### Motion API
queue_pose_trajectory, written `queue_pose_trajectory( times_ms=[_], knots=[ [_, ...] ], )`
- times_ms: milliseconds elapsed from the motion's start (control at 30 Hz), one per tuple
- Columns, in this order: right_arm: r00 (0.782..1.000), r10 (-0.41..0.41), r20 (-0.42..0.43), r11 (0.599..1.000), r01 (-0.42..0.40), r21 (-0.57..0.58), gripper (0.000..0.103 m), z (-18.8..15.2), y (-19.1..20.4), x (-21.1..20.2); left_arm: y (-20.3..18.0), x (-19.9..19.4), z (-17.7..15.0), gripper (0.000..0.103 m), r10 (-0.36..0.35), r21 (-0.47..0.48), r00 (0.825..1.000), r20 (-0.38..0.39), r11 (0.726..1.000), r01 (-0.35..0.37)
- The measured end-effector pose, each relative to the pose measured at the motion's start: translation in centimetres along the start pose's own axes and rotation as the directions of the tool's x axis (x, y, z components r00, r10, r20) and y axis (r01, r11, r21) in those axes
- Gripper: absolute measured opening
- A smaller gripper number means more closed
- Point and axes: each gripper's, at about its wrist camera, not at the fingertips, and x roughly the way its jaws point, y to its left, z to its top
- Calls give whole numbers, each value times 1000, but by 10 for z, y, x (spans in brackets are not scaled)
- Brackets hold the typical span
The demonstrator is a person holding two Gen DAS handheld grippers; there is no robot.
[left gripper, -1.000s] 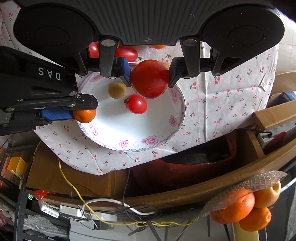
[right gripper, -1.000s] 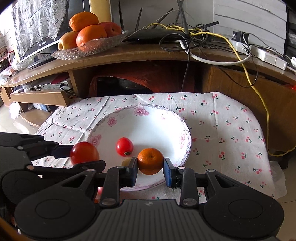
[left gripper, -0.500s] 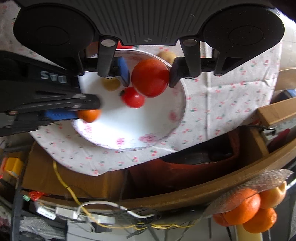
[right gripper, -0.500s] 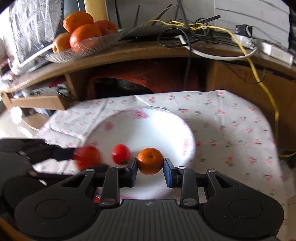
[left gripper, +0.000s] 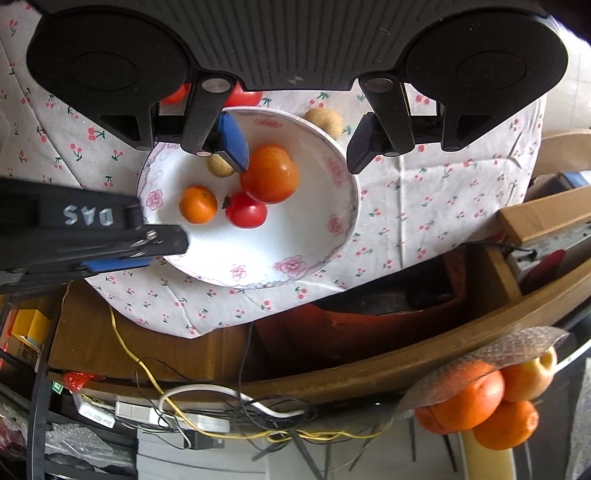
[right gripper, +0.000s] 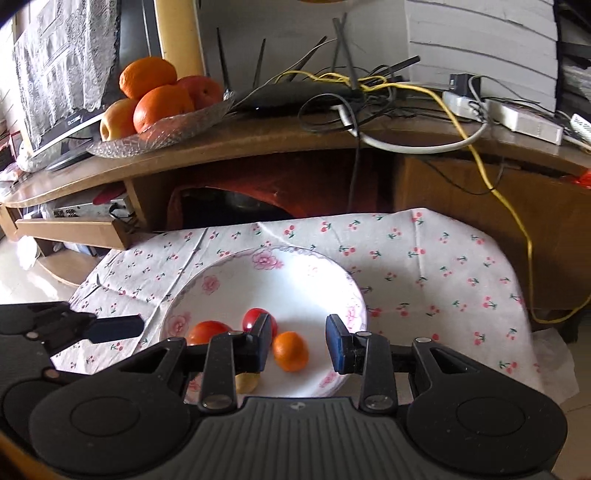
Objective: Organize fruits
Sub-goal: 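Open the right tool over the bowl while the left tool releases the large tomato, then withdraw both tools from the bowl toward the remaining fruits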
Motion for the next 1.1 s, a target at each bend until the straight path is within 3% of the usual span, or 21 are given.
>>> queue_pose_trajectory(
  times_ms=[367,667,1100],
  knots=[
    [999,-33,4,999,33,0,33,-16,2,-37,10,-34,-16,66,11,-54,1000,10,998,-11],
    [999,-37,-10,998,37,52,33,-50,11,-72,7,-65,-36,67,-9,-84,1000,13,996,10],
    [999,-30,-21,996,32,81,33,-92,30,-113,-9,-95,-78,68,-28,-70,999,-28,997,26]
  ],
)
